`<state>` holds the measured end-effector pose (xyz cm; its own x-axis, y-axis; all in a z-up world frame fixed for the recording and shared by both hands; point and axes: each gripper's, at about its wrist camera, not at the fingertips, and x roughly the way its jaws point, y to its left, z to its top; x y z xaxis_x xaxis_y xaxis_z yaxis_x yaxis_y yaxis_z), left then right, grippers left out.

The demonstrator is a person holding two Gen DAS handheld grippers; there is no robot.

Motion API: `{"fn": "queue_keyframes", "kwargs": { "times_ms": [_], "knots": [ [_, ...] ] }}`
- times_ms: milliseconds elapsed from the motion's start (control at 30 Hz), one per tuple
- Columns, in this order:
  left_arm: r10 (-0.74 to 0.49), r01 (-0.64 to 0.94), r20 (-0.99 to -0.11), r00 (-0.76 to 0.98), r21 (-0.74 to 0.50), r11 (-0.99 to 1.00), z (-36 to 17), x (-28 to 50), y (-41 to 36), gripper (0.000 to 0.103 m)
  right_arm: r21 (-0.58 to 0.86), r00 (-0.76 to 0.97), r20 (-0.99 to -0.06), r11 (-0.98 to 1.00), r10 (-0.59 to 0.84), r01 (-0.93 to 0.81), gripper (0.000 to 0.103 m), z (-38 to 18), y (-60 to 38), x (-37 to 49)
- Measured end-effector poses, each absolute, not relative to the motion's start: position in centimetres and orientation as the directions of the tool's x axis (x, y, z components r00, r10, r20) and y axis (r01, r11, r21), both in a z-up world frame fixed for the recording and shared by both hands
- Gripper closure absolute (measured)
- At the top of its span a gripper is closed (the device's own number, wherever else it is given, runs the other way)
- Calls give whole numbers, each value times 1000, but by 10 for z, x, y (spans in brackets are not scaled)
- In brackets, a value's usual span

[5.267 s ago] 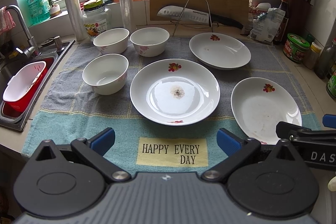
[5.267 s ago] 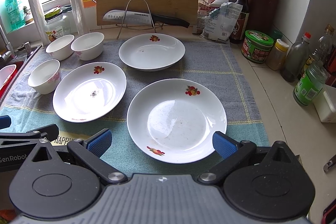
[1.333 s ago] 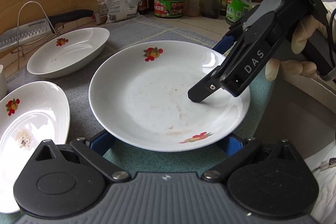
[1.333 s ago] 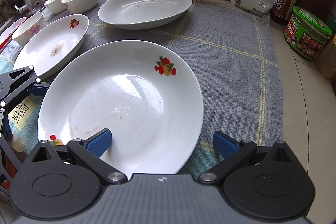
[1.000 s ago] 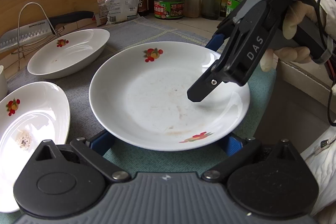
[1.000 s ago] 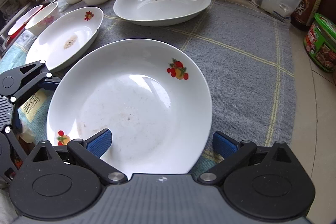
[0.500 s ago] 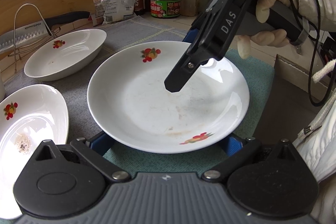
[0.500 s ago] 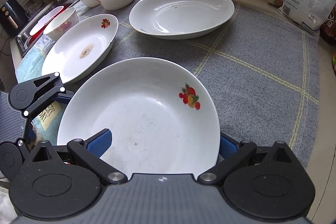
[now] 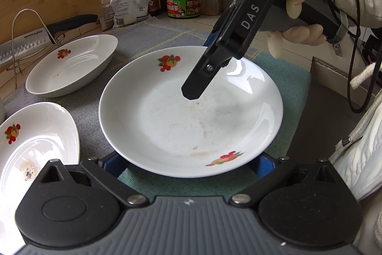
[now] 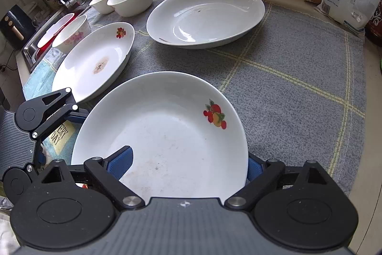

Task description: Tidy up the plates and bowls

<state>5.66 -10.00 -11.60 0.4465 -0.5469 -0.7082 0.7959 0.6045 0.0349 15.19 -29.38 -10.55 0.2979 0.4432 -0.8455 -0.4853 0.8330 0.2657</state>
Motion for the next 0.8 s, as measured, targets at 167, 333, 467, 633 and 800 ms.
{"fn": "queue_keyframes", "kwargs": {
  "times_ms": [167, 333, 467, 633, 800],
  "knots": [
    [-539, 798, -714, 447, 45, 601, -115, 56, -101, 2, 276, 292, -847, 837, 445, -473, 10, -105, -297, 153],
    [-533, 797, -718, 448, 51, 602, -112, 56, -104, 2, 278, 294, -844, 835, 449, -475, 9, -101, -300, 151],
    [-540, 796, -710, 451, 46, 604, -107, 60, -109, 2, 269, 315, -837, 837, 448, -477, 9, -94, -305, 152],
    [-552, 801, -695, 460, 57, 596, -102, 76, -125, 2, 241, 357, -827, 848, 434, -472, 9, -84, -322, 158],
    [-570, 807, -679, 463, 57, 588, -100, 93, -150, 2, 214, 403, -818, 868, 410, -449, 9, -77, -346, 171]
  ]
}}
